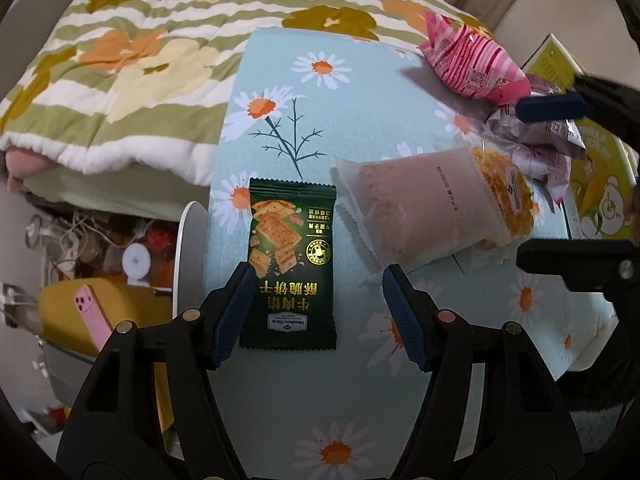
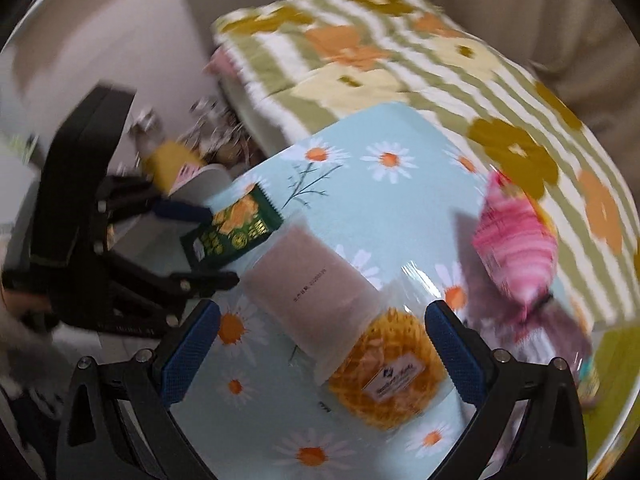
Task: Organize snacks
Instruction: 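Grasp the green cracker packet with left tool while right tool grasps the pink-beige cake packet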
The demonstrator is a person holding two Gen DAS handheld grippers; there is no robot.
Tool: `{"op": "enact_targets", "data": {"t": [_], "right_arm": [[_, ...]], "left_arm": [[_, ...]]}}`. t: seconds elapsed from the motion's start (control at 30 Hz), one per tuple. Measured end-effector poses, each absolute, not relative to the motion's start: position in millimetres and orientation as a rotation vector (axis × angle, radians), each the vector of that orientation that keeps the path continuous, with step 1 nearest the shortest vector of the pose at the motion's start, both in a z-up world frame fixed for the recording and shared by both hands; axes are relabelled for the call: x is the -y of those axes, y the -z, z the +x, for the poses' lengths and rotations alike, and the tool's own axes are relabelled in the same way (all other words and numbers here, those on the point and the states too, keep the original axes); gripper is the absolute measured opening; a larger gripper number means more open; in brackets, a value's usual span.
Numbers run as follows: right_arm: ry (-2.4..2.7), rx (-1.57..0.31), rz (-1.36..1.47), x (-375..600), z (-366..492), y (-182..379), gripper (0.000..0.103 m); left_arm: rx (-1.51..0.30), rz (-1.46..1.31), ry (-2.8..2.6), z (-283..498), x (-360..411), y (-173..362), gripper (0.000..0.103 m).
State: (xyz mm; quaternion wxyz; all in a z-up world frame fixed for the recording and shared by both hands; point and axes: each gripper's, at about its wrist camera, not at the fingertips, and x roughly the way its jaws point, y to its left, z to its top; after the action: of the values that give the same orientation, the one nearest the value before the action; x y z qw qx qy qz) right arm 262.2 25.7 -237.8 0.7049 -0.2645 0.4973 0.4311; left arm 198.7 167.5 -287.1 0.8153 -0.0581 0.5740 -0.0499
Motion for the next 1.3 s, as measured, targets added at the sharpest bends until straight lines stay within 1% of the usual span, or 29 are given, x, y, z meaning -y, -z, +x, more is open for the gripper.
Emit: {"op": "enact_targets", "data": {"t": [0.13, 0.17, 0.33, 0.4, 0.47, 0.73, 0.9, 0.97, 1.07, 1.13, 1.23, 1.27, 1.3], "right_arm": [[-1.047, -1.091, -0.731, -36, 264, 245, 0.102], [-1.063, -1.091, -0.754, -37, 264, 247, 0.102], [-1.134, -1.088, -0.875, -46, 263, 263, 0.102], [-1.152, -1.089, -0.903, -48, 265, 268, 0.102], [-1.164, -1.087, -0.924, -50, 266, 273, 0.102], [-1.219, -1.064, -0.989, -59, 264, 283, 0.102], [-1.256, -1.043, -1.021, -67, 262, 289, 0.1], [-1.263, -1.029, -1.035, -69, 260, 291, 0.1], [-1.282, -1.012, -1.051, -71, 259, 295, 0.099], [-1.305, -0.987, -1.051, -71, 259, 296, 0.097], [-1.309, -0.977, -1.08, -75, 259, 303, 0.087], [-1.312, -0.983, -1.087, -76, 259, 306, 0.083], [-1.317, -0.994, -1.089, -77, 259, 308, 0.076]], "left_arm": [[-1.246, -0.09, 0.101, 197, -170, 291, 0.063], [-1.243, -0.082, 0.098, 197, -171, 291, 0.061], [-1.242, -0.057, 0.103, 204, -170, 294, 0.059], [-1.246, -0.035, 0.1, 207, -168, 294, 0.054], [-1.254, -0.017, 0.105, 209, -166, 296, 0.046], [-1.266, 0.065, 0.124, 213, -153, 299, 0.045], [-1.285, 0.042, 0.127, 216, -155, 298, 0.045], [-1.285, 0.047, 0.123, 216, -156, 298, 0.04], [-1.284, 0.022, 0.134, 216, -162, 297, 0.04], [-1.281, 0.002, 0.138, 217, -165, 297, 0.04], [-1.283, -0.025, 0.14, 214, -167, 296, 0.04], [-1.282, -0.036, 0.138, 213, -168, 296, 0.04], [-1.282, -0.046, 0.137, 212, -169, 295, 0.04]]}}
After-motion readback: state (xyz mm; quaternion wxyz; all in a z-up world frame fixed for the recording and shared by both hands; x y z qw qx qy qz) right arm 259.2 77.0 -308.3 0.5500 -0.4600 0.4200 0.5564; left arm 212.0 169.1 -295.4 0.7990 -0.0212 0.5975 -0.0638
